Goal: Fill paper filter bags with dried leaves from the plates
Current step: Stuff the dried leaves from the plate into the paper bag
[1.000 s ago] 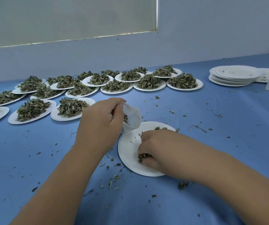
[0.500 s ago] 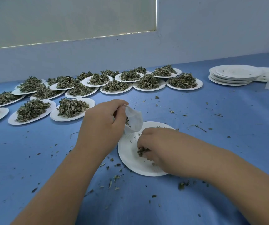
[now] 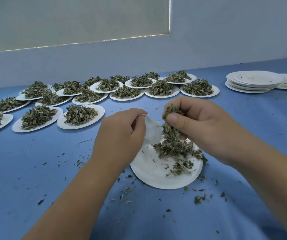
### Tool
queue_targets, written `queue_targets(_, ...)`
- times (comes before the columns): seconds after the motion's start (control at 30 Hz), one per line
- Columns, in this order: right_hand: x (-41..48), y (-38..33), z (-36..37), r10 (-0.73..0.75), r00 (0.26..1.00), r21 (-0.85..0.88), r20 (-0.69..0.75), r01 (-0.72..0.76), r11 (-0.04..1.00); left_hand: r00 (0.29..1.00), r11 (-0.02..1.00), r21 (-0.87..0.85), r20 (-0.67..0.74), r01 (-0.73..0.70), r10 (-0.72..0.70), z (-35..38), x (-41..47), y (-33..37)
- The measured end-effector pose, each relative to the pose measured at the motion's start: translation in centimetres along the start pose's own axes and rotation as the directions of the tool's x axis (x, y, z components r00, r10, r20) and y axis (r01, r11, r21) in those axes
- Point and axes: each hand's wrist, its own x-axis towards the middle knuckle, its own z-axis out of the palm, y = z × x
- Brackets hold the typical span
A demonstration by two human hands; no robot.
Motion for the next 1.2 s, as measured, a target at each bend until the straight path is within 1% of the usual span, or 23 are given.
queue_targets(0.1,0.2,0.4,0.4,-0.017,0.999,0.105,-0.028,0.02,0.994,0.998,0.994,-0.087,0.005,0.06,-0.06,0.4,-0.2,0.2)
queue_targets(0.2,0.3,0.9,1.0,-0.028,0.997,0.049,-0.065,0.032,0.998,0.989,0.966,-0.215,0.02,0.144,-0.143,0.7,-0.3,0.5)
queue_targets(0.47,0.4,1.2,1.8,-0.022,0.994,0.003,-0.111,0.022,1.0,0.971,0.904,-0.355,0.073,0.239,-0.228,0.6,-0.3,1.2)
queue_targets(0.57,0.2,1.4,2.0,-0.032,0.992,-0.101,-0.125,0.02,0.995,0.966,0.885,-0.388,0.086,0.259,-0.245,0.4,-0.2,1.3)
queue_targets(0.63,0.1,1.5,2.0,-0.049,0.989,-0.221,-0.136,0.018,0.975,0.964,0.879,-0.397,0.091,0.265,-0.249,0.4,-0.2,1.4)
queue_targets(0.7,0.0,1.5,2.1,-0.083,0.985,-0.371,-0.153,0.02,0.929,0.964,0.881,-0.392,0.098,0.265,-0.246,0.3,-0.2,1.4)
queue_targets(0.77,0.0,1.4,2.3,-0.116,0.977,-0.479,-0.177,0.018,0.878,0.966,0.886,-0.383,0.107,0.26,-0.237,0.4,-0.3,1.5)
queue_targets(0.93,0.0,1.2,2.4,-0.152,0.963,-0.589,-0.221,-0.007,0.808,0.965,0.886,-0.382,0.125,0.263,-0.232,0.6,-0.4,1.5)
queue_targets(1.07,0.0,1.1,2.4,-0.165,0.972,-0.708,-0.166,-0.001,0.706,0.966,0.891,-0.374,0.119,0.257,-0.228,0.7,-0.5,1.6)
queue_targets(1.2,-0.1,1.0,2.6,-0.133,0.984,-0.726,-0.121,0.004,0.688,0.969,0.901,-0.357,0.117,0.244,-0.216,0.9,-0.6,1.7)
